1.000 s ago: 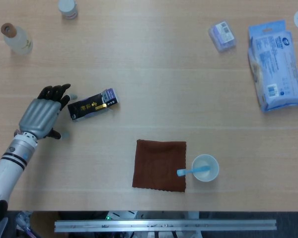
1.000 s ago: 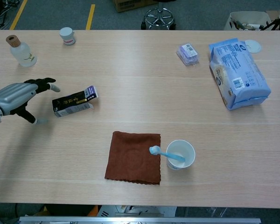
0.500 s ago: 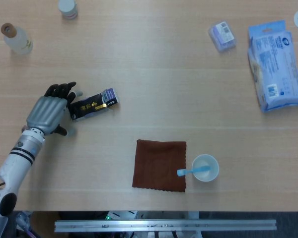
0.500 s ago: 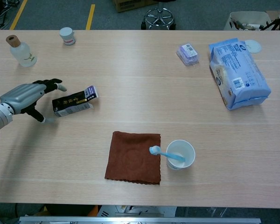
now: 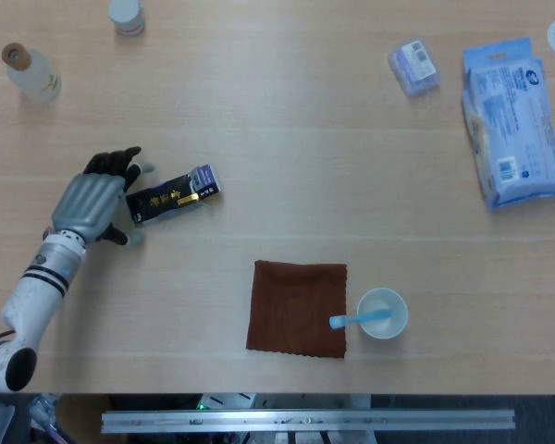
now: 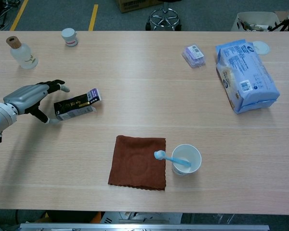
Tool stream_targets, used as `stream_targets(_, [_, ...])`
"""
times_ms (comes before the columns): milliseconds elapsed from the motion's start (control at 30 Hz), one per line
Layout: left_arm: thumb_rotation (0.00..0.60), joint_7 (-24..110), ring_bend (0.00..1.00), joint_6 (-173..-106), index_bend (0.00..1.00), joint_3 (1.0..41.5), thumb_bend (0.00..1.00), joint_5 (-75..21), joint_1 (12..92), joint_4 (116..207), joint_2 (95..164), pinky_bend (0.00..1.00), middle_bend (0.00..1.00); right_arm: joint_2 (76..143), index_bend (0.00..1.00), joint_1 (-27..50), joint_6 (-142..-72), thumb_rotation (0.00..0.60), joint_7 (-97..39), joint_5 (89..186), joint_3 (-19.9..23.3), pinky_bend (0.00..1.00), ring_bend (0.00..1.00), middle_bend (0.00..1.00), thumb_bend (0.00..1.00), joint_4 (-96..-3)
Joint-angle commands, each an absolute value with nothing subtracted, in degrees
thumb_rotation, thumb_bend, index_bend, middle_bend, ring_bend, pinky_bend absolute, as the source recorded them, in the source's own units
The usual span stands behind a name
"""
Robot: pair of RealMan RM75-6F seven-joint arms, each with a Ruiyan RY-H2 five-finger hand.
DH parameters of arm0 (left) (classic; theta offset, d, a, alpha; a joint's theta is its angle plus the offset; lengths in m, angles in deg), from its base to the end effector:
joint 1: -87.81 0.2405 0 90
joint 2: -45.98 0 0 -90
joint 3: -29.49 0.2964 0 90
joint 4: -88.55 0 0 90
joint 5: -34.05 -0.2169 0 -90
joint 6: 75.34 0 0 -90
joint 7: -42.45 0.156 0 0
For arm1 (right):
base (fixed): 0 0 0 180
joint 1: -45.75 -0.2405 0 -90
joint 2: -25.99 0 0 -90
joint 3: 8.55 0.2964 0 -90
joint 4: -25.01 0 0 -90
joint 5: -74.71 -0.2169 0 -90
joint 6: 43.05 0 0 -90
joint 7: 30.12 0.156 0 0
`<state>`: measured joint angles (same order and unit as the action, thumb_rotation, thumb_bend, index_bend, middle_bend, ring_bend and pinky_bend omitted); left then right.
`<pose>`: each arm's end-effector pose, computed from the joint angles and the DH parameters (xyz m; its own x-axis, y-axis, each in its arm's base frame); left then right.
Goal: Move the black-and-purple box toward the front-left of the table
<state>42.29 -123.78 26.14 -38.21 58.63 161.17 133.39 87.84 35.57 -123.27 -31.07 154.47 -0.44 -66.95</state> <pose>-0.3204 0.3258 -0.0281 0.3415 0.4789 0.8087 0.9397 -0.1554 -0.3048 -0.3435 -0.2488 0.1950 0.4276 0.0468 0.9028 -0.9039 0.0112 0.4275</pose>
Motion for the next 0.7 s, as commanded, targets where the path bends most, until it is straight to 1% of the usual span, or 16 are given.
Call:
stream_targets(33, [0.600, 42.0, 0.00, -123.6, 0.14, 26.1, 0.17, -38.3, 58.4, 161.2, 133.5, 0.00, 0.00, 87.8, 0.40, 35.6, -123.2, 0.600, -31.0, 154.4, -0.5, 0.35, 0.22, 0.18, 0.01, -66.9])
stream_targets(333, [0.600, 41.3, 0.00, -123.3, 0.14, 25.5, 0.17, -37.8, 57.7, 160.8, 134.0, 0.00, 0.00, 87.9, 0.40, 35.8, -123.2, 0.600, -30.7, 154.4, -0.6, 0.35, 0.22, 0.18, 0.01, -66.7])
stream_targets(700, [0.600, 40.6, 0.00, -122.7, 0.14, 24.8, 0.17, -36.6, 57.0, 155.8, 135.7, 0.00, 0.00, 87.8, 0.40, 36.0, -123.5, 0.600, -30.4, 154.4, -0.5, 0.35, 0.22, 0.18, 0.01, -66.7])
